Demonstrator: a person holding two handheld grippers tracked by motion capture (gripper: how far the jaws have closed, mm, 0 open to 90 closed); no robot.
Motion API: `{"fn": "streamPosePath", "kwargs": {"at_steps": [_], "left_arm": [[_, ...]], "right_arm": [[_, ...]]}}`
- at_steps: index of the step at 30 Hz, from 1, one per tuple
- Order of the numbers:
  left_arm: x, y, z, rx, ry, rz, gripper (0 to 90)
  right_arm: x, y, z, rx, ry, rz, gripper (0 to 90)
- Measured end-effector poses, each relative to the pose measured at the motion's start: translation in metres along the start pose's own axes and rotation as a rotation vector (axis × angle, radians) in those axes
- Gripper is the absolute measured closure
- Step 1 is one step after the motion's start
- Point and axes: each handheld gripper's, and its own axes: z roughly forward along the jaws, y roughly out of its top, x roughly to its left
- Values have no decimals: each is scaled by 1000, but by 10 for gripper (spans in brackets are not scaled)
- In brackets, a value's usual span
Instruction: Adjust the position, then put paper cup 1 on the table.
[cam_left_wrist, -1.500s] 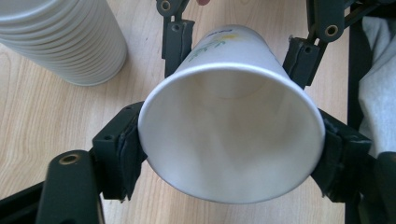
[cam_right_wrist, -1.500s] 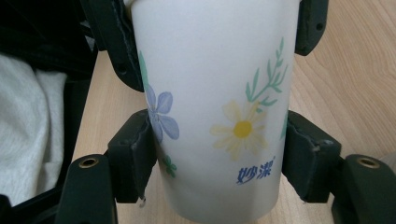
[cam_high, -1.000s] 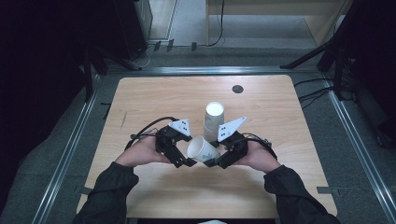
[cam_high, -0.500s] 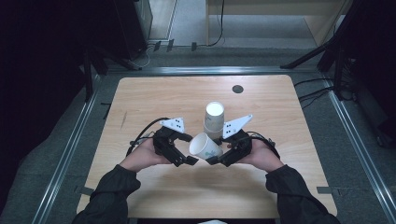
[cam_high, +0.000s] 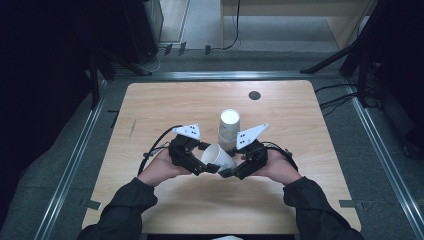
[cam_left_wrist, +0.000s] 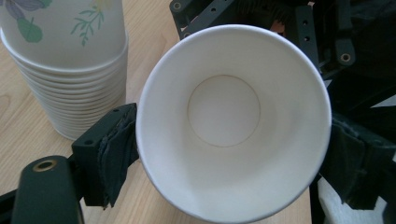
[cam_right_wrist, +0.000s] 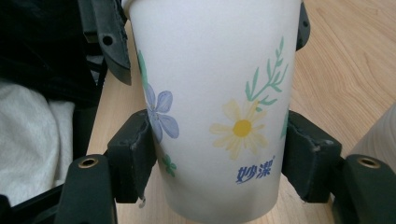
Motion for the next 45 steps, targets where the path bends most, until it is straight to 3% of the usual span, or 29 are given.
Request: {"fn": "streamPosePath", "kwargs": {"at_steps": [5,17,21,24,29,34,37,41,45], "left_arm": [[0,0,1,6,1,6,209],[-2,1,-1,36,8,20,241],[-2,2,-5,30,15,23,241],[-2,3,-10,46,51,34,244],[0,5,-21,49,67,29,244],[5,6,-30,65,98,21,244],[8,5,-35,79,117,13,244],[13,2,-41,96,138,4,244],[19,0,-47,120,150,-9,244]], "right_arm": [[-1,0,1,-4,2,9,333],[-1,0,3,12,19,30,325],[-2,0,3,19,25,34,278],[-1,-2,6,34,5,54,221],[-2,-4,11,66,-49,64,214],[-1,-7,10,62,-74,44,207],[0,-9,7,50,-119,26,206],[-1,-13,6,29,-155,44,195],[-1,-16,7,45,-184,52,196]]}}
